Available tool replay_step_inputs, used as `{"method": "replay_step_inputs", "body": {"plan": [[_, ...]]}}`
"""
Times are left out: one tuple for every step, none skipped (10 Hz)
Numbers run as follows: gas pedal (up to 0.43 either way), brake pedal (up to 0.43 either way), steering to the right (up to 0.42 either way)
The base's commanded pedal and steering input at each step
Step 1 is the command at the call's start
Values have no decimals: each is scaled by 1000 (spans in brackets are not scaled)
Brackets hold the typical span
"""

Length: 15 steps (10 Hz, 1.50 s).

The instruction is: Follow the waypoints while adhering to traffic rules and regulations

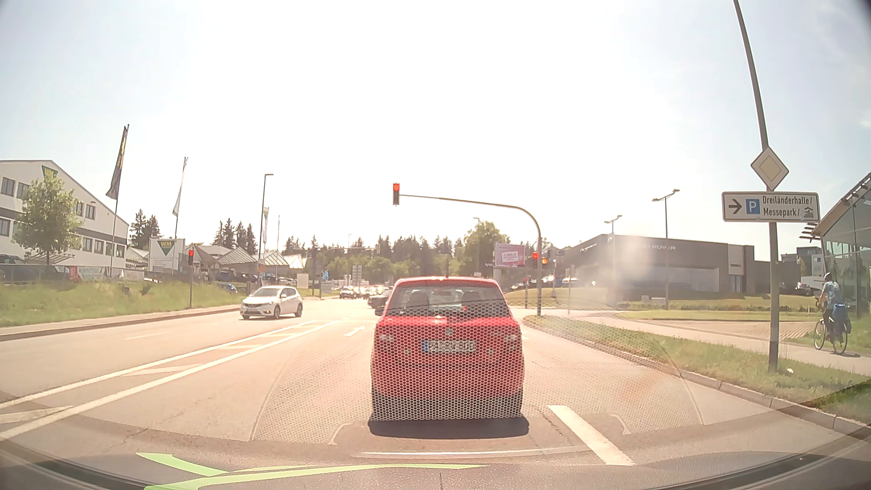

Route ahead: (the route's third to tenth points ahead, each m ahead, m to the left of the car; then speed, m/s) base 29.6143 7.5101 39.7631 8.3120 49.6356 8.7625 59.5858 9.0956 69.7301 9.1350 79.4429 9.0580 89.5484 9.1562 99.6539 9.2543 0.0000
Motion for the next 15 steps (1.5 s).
{"method": "replay_step_inputs", "body": {"plan": [[0, 317, -8], [0, 317, -8], [0, 323, -8], [0, 323, -8], [0, 317, -8], [0, 323, -8], [0, 323, -8], [0, 323, -8], [0, 323, -8], [0, 317, -8], [0, 323, -8], [0, 323, -8], [0, 323, -8], [0, 323, -8], [0, 323, -8]]}}
